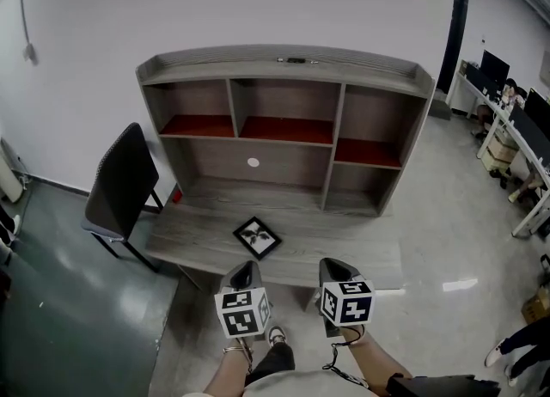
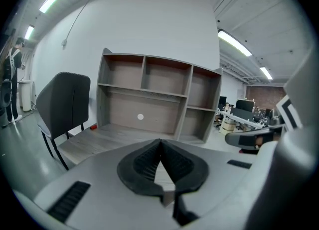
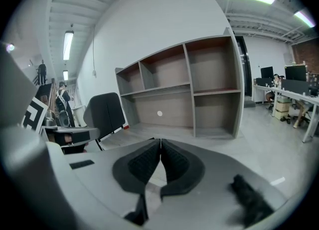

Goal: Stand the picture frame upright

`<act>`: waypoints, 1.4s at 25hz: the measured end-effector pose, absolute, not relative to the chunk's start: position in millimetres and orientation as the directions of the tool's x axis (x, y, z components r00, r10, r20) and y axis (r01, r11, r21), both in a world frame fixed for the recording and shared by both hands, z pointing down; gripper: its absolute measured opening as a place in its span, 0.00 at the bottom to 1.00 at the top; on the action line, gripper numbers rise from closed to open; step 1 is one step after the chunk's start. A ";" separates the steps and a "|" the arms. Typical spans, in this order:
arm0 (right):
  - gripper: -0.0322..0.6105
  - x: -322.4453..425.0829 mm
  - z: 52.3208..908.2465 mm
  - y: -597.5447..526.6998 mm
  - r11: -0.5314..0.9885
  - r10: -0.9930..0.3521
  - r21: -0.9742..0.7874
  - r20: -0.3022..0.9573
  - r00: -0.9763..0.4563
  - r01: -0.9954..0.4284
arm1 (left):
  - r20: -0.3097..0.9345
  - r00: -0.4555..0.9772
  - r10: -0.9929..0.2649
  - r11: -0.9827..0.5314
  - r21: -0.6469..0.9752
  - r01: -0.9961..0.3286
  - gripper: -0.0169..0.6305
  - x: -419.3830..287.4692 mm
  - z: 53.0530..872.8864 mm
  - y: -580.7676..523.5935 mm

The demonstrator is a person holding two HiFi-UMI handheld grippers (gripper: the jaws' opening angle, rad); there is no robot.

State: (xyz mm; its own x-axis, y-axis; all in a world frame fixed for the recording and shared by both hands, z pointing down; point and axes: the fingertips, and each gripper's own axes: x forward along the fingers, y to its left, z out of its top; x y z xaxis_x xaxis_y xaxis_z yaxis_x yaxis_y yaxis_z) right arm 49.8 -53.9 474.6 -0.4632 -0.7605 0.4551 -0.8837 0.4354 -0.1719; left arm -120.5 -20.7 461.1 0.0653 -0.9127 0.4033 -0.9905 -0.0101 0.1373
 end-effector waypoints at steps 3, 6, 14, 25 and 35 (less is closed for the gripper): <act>0.10 42.5 470.3 -77.6 0.433 -0.764 -0.173 0.450 -0.462 -0.885 | 0.397 0.065 -0.916 -0.012 0.133 -0.991 0.05 -128.5 455.3 -44.3; 0.10 34.8 466.9 -99.0 0.435 -0.765 -0.172 0.446 -0.464 -0.884 | 0.395 0.061 -0.916 -0.008 0.134 -0.991 0.05 -137.1 453.4 -65.1; 0.10 17.1 468.4 -147.1 0.438 -0.757 -0.172 0.458 -0.465 -0.882 | 0.400 0.063 -0.914 -0.007 0.138 -0.990 0.05 -154.1 453.6 -114.2; 0.10 -12.7 462.3 -219.5 0.441 -0.770 -0.164 0.436 -0.466 -0.882 | 0.379 0.065 -0.923 -0.017 0.128 -0.992 0.05 -182.7 446.9 -186.0; 0.10 -46.8 459.4 -260.8 0.484 -0.749 -0.148 0.439 -0.496 -0.863 | 0.392 0.053 -0.918 -0.001 0.133 -0.991 0.05 -209.4 450.3 -223.9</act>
State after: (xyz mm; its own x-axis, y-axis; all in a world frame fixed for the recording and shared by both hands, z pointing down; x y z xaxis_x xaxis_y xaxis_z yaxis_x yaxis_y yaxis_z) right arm -46.8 -260.8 459.4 -0.4957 -0.7492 0.4392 -0.8625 0.4840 -0.1479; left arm -209.4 -223.9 450.3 0.0532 -0.9184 0.3921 -0.9911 -0.0006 0.1332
